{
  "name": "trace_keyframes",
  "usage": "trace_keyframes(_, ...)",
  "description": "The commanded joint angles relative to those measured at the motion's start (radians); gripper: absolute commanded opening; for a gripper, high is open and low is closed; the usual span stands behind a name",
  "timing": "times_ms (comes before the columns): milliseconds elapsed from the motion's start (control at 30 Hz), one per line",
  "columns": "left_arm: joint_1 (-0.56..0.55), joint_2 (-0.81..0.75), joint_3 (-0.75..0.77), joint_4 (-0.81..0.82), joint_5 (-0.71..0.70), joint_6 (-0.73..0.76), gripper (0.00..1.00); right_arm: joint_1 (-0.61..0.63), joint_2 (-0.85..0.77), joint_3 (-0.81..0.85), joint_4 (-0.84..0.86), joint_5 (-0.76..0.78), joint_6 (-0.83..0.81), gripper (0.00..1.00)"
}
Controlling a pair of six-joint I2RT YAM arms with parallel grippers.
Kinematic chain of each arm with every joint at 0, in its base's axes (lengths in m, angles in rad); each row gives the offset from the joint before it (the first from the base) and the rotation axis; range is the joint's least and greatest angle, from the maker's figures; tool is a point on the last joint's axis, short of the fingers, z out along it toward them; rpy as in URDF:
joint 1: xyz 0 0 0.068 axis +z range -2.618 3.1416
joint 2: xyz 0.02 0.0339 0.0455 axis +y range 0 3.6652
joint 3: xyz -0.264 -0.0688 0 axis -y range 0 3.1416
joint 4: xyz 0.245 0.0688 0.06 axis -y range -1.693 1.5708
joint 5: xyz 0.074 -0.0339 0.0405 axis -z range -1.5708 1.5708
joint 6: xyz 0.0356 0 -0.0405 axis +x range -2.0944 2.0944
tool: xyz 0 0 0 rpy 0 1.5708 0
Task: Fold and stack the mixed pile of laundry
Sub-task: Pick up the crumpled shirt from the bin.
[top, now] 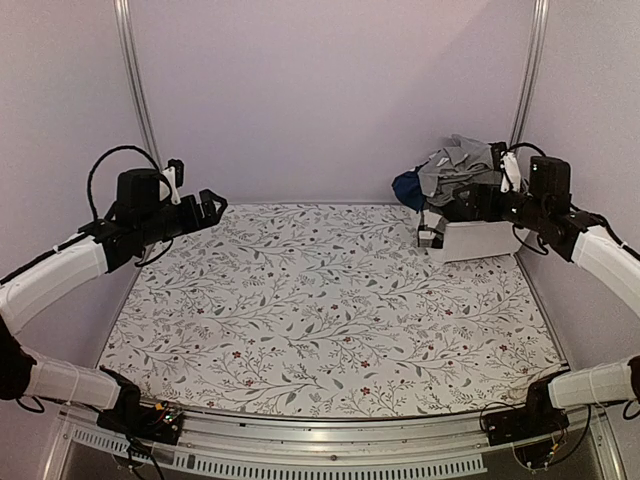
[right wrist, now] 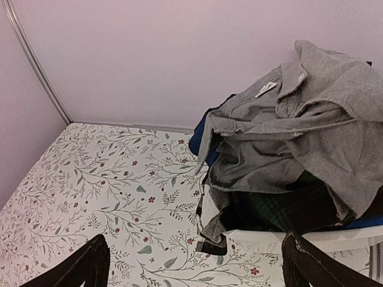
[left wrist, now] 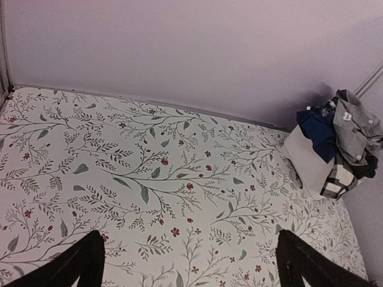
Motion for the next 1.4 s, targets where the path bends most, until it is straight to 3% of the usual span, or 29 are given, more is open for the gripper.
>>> trace_keyframes(0, -0.013, 0.022, 0.041, 0.0, 0.0, 0.017, 1.0, -0.042, 0.026, 0.184, -0.051, 0.155, -0.057, 0.99)
trace_keyframes(333, -0.015, 0.032, 0.06, -0.03, -0.002, -0.007, 1.0, -0.115, 0.325, 0.661, -0.215, 0.333, -0.092, 0.99)
trace_keyframes(533, -0.014, 0.011, 0.043, -0.021, -0.001, -0.007, 1.0, -0.117, 0.542, 0.819, -0.303, 0.454, -0.148, 0.99)
trace_keyframes(833, -0.015, 0.034, 0.048, -0.019, -0.029, -0.006, 1.0, -0.119, 0.757, 0.908, -0.343, 0.6, -0.188, 0.99)
trace_keyframes(867, -0.015, 0.039, 0.049, -0.019, -0.025, -0.005, 1.0, -0.12, 0.777, 0.925, -0.355, 0.599, -0.191, 0.96)
trace_keyframes(933, -0.015, 0.045, 0.051, -0.017, -0.024, -0.006, 1.0, -0.121, 0.805, 0.96, -0.382, 0.567, -0.187, 0.8)
trace_keyframes(1133, -0.015, 0.047, 0.064, 0.001, -0.037, -0.021, 1.0, -0.115, 0.746, 0.978, -0.36, 0.304, -0.145, 0.03)
trace_keyframes(1367, -0.015, 0.049, 0.075, 0.017, -0.03, -0.027, 1.0, -0.062, 0.627, 0.978, -0.308, 0.073, -0.147, 0.0)
